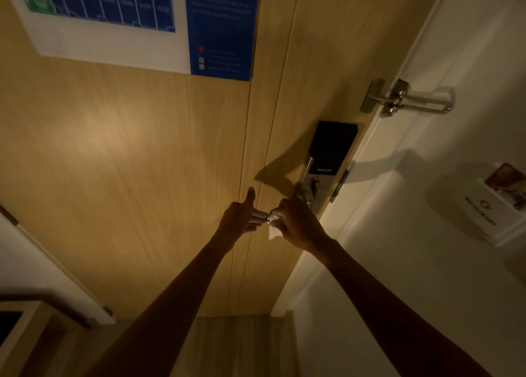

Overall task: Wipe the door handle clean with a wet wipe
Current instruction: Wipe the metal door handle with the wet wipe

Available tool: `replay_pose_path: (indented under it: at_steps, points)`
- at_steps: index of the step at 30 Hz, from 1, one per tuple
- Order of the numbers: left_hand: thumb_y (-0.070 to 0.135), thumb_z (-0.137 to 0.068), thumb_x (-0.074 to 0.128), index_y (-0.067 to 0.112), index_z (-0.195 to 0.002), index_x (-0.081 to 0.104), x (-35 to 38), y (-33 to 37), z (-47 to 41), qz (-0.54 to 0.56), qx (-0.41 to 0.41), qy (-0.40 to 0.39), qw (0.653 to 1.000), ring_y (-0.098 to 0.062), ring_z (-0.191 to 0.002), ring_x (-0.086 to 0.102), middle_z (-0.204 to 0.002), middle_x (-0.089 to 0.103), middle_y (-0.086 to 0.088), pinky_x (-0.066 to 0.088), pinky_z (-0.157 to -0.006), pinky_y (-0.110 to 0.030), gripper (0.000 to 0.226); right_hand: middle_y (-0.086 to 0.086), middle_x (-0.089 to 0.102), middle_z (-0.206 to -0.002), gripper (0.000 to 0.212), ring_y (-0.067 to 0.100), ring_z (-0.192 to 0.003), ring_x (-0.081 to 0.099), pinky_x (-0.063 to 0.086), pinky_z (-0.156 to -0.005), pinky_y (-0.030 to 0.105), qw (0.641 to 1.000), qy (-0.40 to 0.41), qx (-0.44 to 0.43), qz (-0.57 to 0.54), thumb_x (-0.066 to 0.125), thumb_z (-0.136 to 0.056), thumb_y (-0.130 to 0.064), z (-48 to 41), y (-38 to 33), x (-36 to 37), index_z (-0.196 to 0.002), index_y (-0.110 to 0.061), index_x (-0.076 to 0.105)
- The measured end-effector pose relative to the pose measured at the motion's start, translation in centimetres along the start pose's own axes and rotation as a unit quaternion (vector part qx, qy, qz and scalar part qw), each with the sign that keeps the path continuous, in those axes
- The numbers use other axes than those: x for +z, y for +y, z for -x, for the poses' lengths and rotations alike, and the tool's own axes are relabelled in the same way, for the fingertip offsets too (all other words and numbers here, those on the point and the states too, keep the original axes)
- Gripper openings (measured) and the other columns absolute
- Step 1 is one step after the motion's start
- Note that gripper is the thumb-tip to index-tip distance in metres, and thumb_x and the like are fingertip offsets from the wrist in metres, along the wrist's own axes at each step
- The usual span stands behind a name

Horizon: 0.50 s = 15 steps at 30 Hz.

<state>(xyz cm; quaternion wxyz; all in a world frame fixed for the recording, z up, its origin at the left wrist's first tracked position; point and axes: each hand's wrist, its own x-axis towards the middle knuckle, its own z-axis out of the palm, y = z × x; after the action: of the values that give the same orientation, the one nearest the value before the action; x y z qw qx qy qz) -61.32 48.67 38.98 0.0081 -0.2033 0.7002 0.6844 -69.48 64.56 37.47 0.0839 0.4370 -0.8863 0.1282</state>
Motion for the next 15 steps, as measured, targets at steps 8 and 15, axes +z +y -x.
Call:
replay_pose_path:
  at_steps: [8, 15]
  points:
    - [0.06, -0.095, 0.025, 0.004, -0.097, 0.074, 0.0, -0.2, -0.1, -0.007, 0.003, 0.013, 1.0, -0.018, -0.093, 0.07, -0.1, 0.075, -0.012, 0.055, -0.087, -0.033, 0.074, 0.004, 0.062, -0.113, 0.019, 0.017, -0.108, 0.057, 0.052, -0.091, 0.032, 0.999, 0.029, -0.015, 0.035, 0.066, -0.088, -0.027, 1.8, 1.7, -0.2, -0.104, -0.016, 0.068]
    - [0.058, -0.095, 0.028, 0.004, -0.098, 0.074, 0.5, -0.3, 0.0, 0.002, 0.013, 0.03, 0.999, -0.016, -0.091, 0.069, -0.099, 0.074, -0.011, 0.054, -0.078, -0.027, 0.071, 0.01, 0.057, -0.124, 0.021, 0.021, -0.115, 0.056, 0.051, -0.093, 0.033, 0.997, 0.064, 0.043, -0.01, 0.066, -0.089, -0.022, 2.4, 0.9, 0.7, -0.108, -0.013, 0.069]
